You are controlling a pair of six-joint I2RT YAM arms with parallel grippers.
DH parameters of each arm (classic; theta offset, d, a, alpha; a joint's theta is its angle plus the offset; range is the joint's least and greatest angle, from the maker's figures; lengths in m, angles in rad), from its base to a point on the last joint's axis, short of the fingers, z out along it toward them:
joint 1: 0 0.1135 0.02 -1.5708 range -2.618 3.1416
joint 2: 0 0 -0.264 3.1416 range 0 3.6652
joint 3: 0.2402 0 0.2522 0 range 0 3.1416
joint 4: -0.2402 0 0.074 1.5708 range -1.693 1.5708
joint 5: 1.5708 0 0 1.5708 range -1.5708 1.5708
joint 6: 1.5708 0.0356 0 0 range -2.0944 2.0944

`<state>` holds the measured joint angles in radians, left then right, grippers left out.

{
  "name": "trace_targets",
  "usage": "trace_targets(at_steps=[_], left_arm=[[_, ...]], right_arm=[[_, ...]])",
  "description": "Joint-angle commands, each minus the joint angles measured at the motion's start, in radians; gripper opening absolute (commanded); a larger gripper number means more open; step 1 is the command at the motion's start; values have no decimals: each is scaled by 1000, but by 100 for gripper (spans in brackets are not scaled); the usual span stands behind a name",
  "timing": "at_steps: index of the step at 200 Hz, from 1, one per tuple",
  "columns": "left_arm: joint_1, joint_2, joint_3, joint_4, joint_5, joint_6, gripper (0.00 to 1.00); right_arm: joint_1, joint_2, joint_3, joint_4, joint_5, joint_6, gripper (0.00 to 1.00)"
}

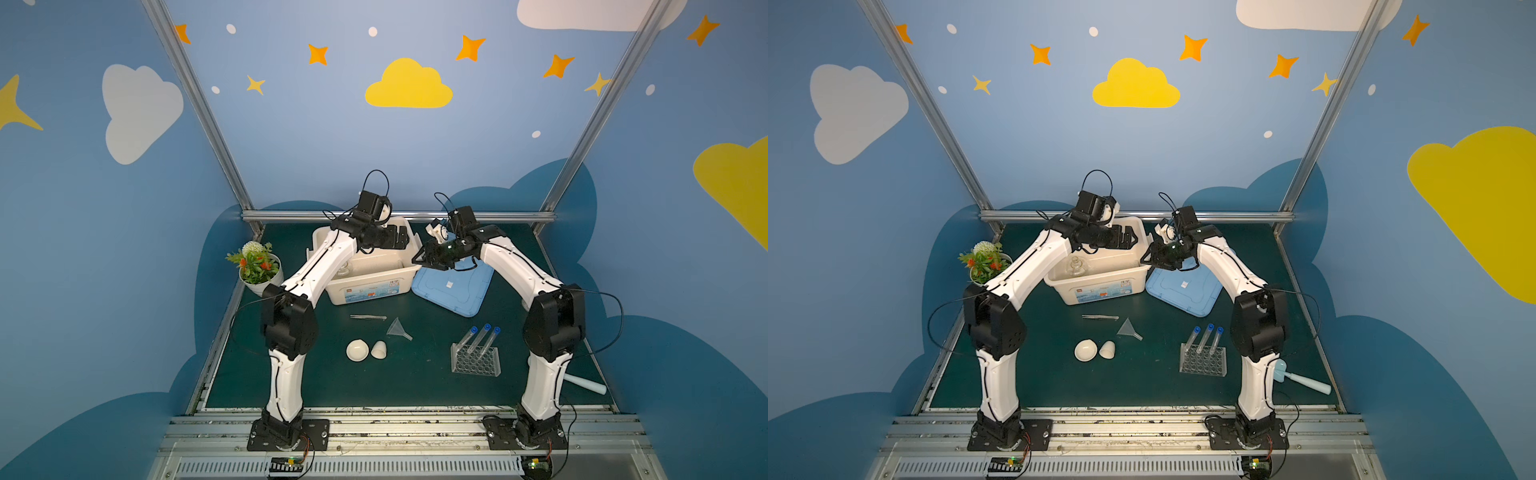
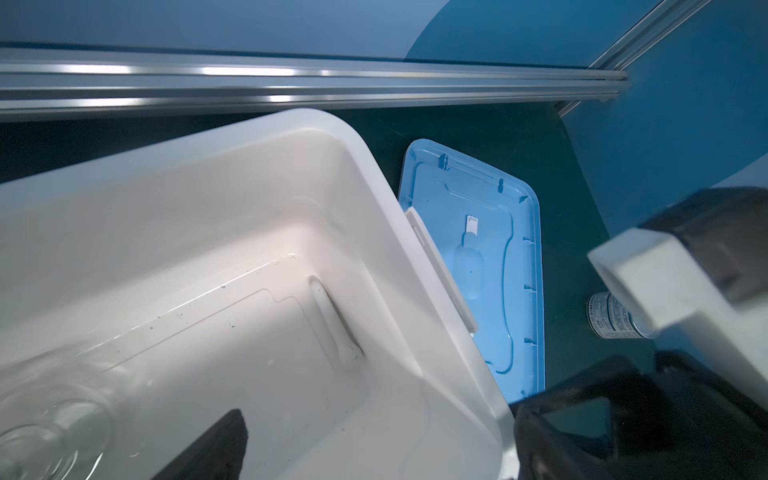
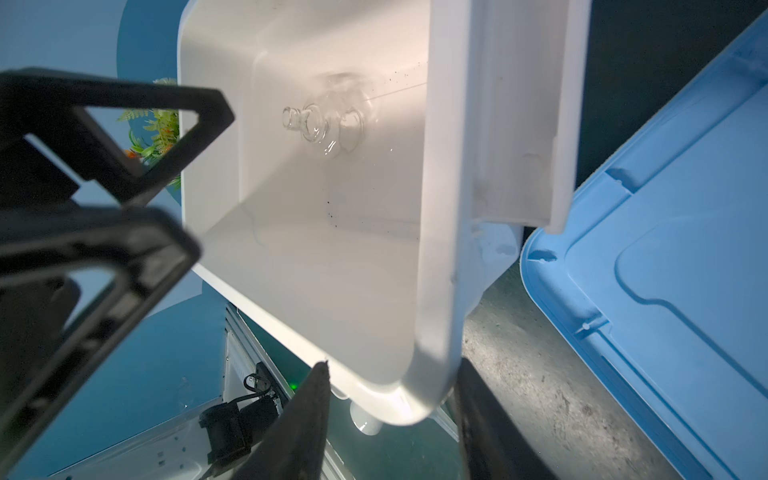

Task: Organize the chemistry lab equipment
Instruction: 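Move the left gripper back toward the small white cup beside the bowl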

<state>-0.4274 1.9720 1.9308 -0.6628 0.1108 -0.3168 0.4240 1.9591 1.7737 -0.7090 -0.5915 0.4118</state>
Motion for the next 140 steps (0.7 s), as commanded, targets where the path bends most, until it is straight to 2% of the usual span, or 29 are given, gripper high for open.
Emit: trace_targets(at_steps=[1, 37, 79, 107, 140], left_arm=[[-11, -139, -158, 56, -82, 19, 100], [-60, -392, -465, 95, -191, -9, 100], [-154, -597, -741, 54, -313, -131, 100], [-224, -676, -834, 29, -365, -222, 100], [-289, -691, -898, 15, -378, -306, 100]], right_arm=[[2, -57, -10, 14, -25, -7, 50], [0, -55, -10, 17, -26, -8, 51], [-2, -54, -14, 23, -29, -7, 51], [-2, -54, -14, 25, -31, -9, 51], [-4, -54, -13, 22, -30, -9, 51]])
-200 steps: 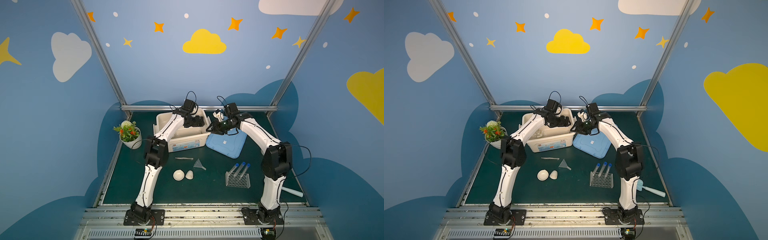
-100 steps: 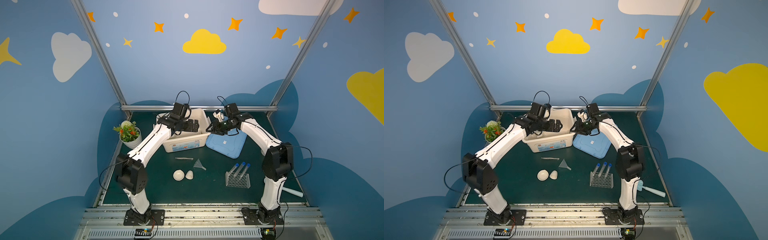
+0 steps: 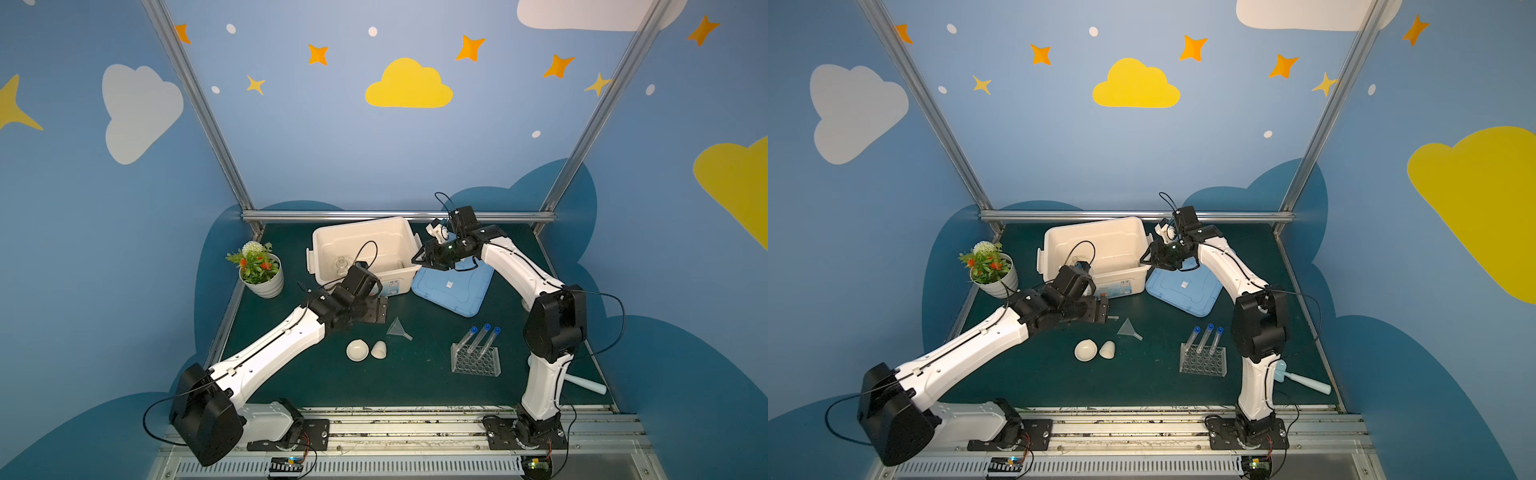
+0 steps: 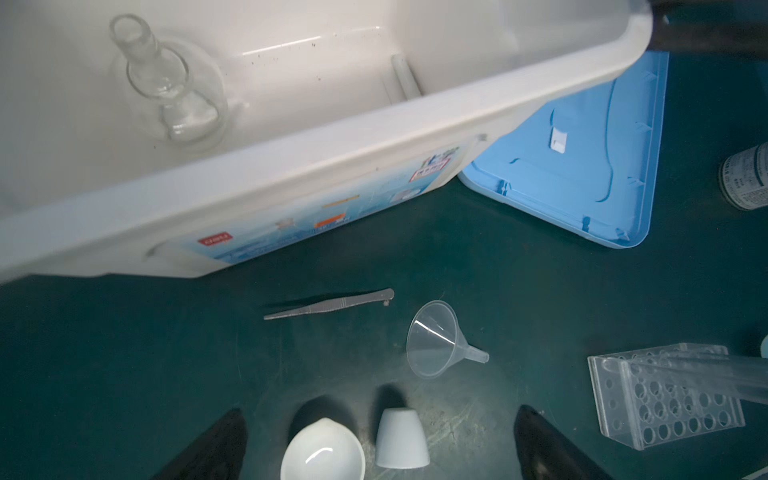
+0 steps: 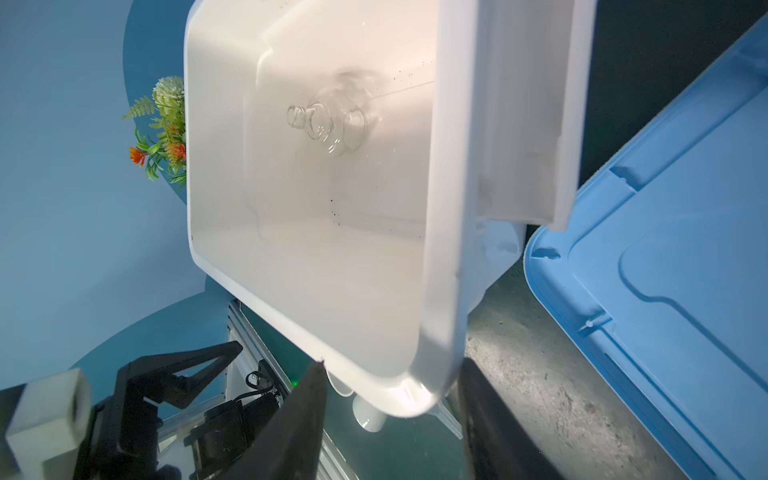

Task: Organize the chemistry lab equipment
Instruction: 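Move the left gripper back toward the small white cup beside the bowl, then lower the open left gripper around the small white cup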

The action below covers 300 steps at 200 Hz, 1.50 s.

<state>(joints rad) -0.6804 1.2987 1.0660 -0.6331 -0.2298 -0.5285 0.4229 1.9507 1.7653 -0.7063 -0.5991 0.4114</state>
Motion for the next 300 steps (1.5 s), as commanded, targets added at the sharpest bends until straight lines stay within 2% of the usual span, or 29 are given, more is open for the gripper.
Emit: trace_targets(at_steps=[1, 38, 81, 158, 221, 300], left_arm=[[-38, -18, -35, -14, -37, -97, 100], [-94, 25, -104, 14, 4, -181, 100], [-144, 103, -132, 59, 58, -215, 100], [-154, 231, -121, 75, 163, -213, 93], [-156, 257, -121, 84, 178, -204, 82], [-156, 288, -116, 70, 180, -201, 78]], right_arm=[[-3, -45, -5, 19, -23, -8, 51], [-4, -52, -9, 16, -19, -11, 51], [-4, -52, -10, 18, -21, -9, 51], [-6, -61, -22, 15, -18, -10, 52], [-7, -59, -27, 19, -18, -4, 52], [-7, -62, -30, 18, -15, -6, 52]])
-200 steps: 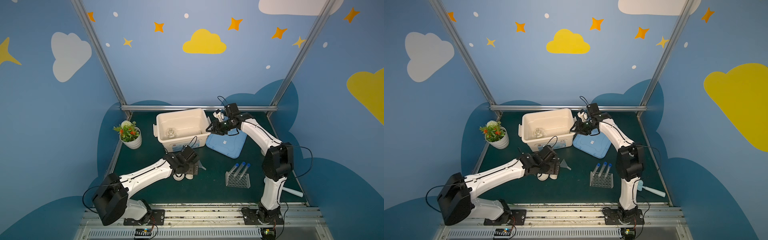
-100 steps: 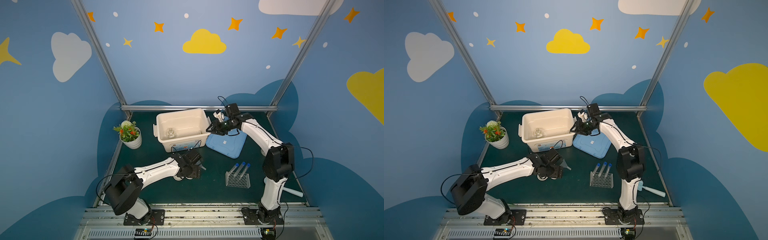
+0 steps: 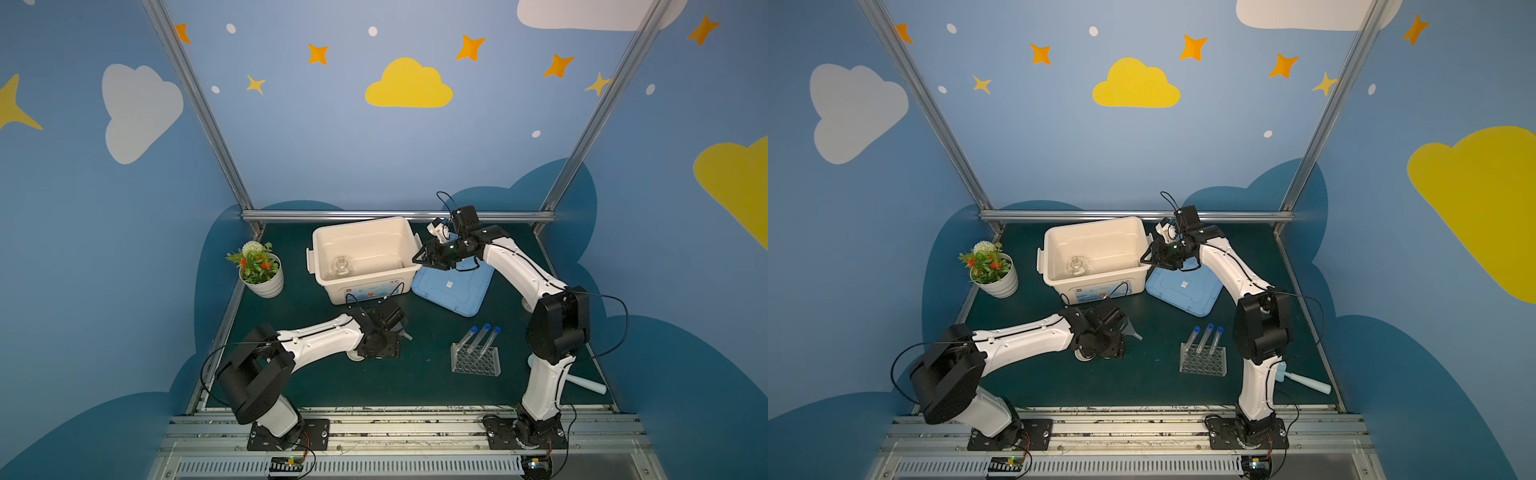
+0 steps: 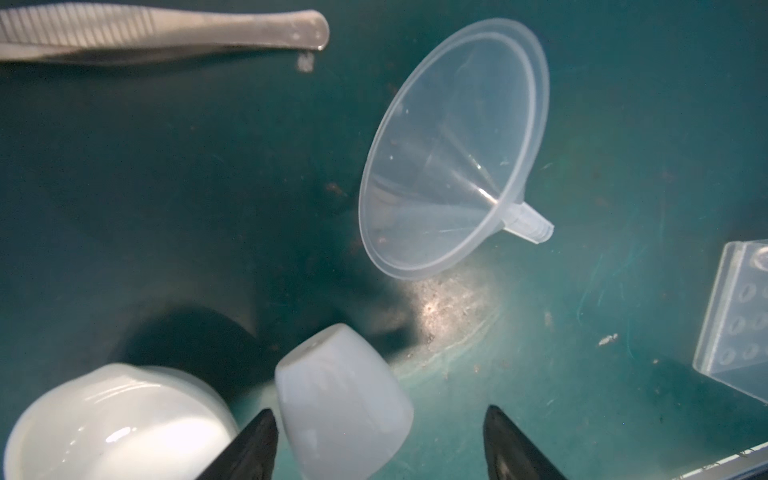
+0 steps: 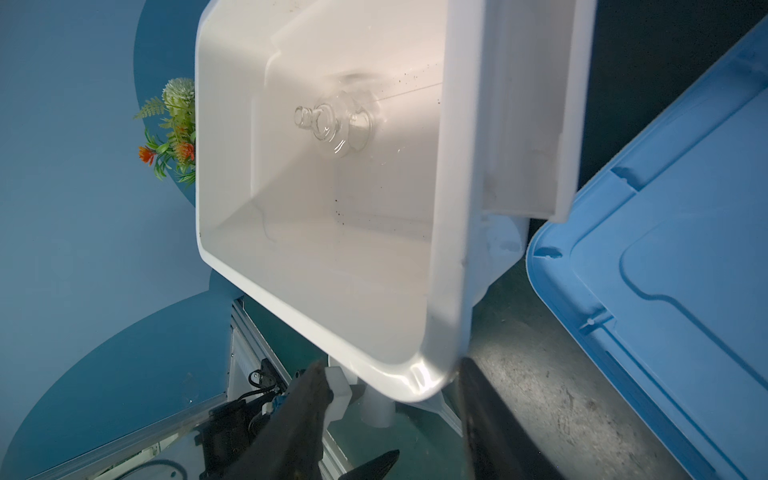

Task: Organize the chemistry lab equipment
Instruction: 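Lower the open left gripper around the small white cup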

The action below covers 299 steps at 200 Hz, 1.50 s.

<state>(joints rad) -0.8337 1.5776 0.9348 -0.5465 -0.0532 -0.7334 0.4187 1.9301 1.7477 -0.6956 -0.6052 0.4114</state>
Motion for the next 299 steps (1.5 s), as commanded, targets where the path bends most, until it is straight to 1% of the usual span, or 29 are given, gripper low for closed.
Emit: trace_targets(at_steps=[1, 56, 121, 163, 192, 213, 274, 299], left_arm=[[-2, 9, 15, -17, 3, 3, 78], [-2, 30, 18, -16, -2, 4, 77], [-2, 77, 68, -32, -13, 27, 77], [-2, 98, 75, -36, -27, 35, 77], [-2, 113, 85, -46, -29, 44, 71], [-2, 119, 89, -46, -33, 49, 70], [-2, 108, 81, -79, -51, 45, 72], [-4, 104, 76, -78, -45, 42, 71]], right_arm=[[-3, -42, -13, 7, -9, -6, 52], [-5, -52, -25, 8, -5, -8, 52], [-9, -52, -29, 8, -7, -9, 52], [-14, -57, -39, 6, -6, -10, 52], [-15, -59, -40, 8, -5, -8, 52], [-16, -58, -40, 10, -6, -8, 52], [-20, -59, -45, 13, -13, -8, 52], [-23, -59, -44, 15, -17, -8, 52]])
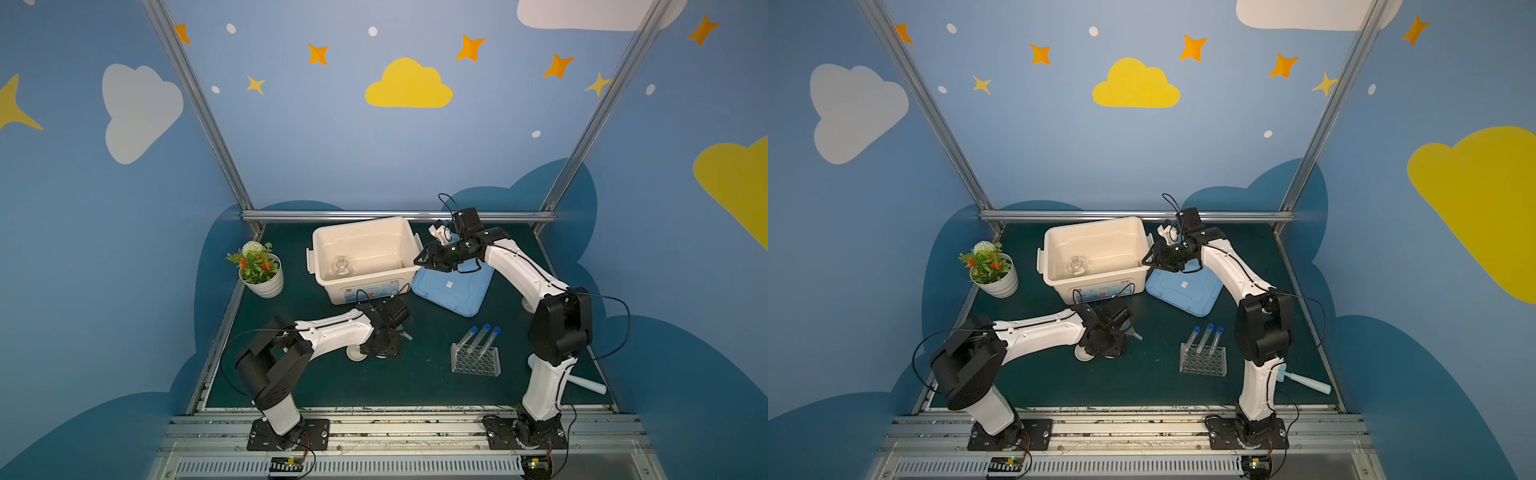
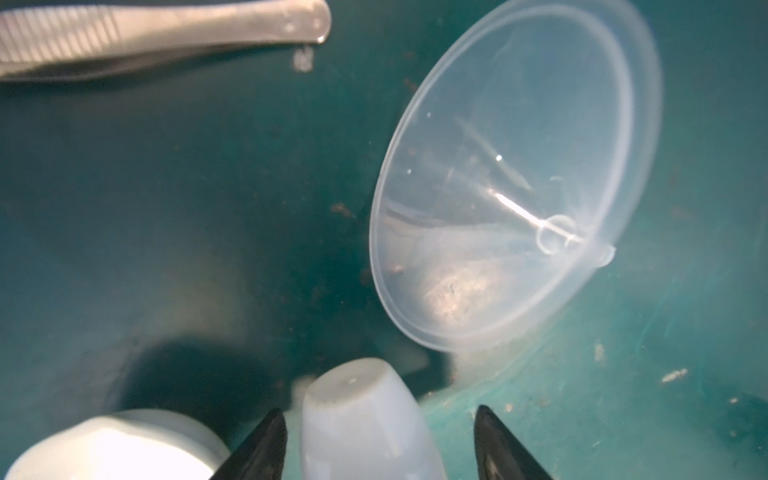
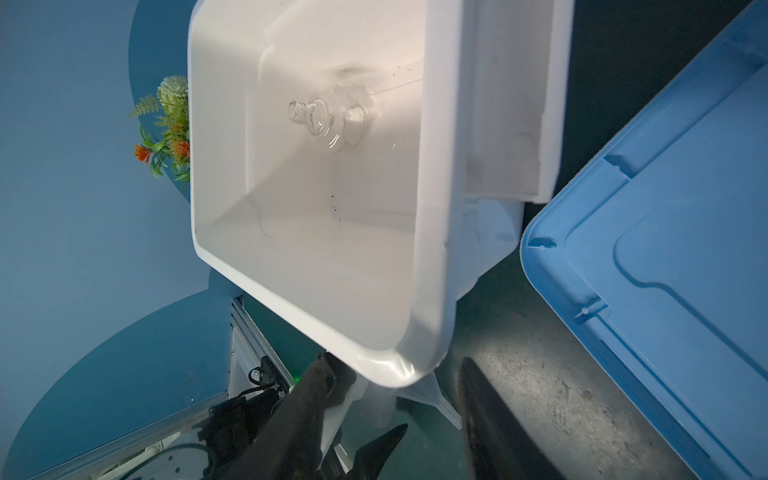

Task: Organize the chemistry lab equipment
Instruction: 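Lower the open left gripper around the small white cup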

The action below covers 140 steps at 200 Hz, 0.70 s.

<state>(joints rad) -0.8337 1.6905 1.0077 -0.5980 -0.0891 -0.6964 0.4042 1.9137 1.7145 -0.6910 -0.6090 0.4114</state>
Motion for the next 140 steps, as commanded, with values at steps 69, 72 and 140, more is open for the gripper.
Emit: trace_targets(at_steps=[69, 72, 140], left_arm=[[-4, 5, 3, -23, -3, 7, 51], [-4, 7, 3, -23, -2, 7, 51], [-4, 5, 1, -21, -2, 13, 52]], right_arm=[[-14, -44, -10, 7, -17, -10, 52], [-13, -44, -10, 7, -18, -10, 52], [-14, -42, -10, 7, -20, -8, 52]])
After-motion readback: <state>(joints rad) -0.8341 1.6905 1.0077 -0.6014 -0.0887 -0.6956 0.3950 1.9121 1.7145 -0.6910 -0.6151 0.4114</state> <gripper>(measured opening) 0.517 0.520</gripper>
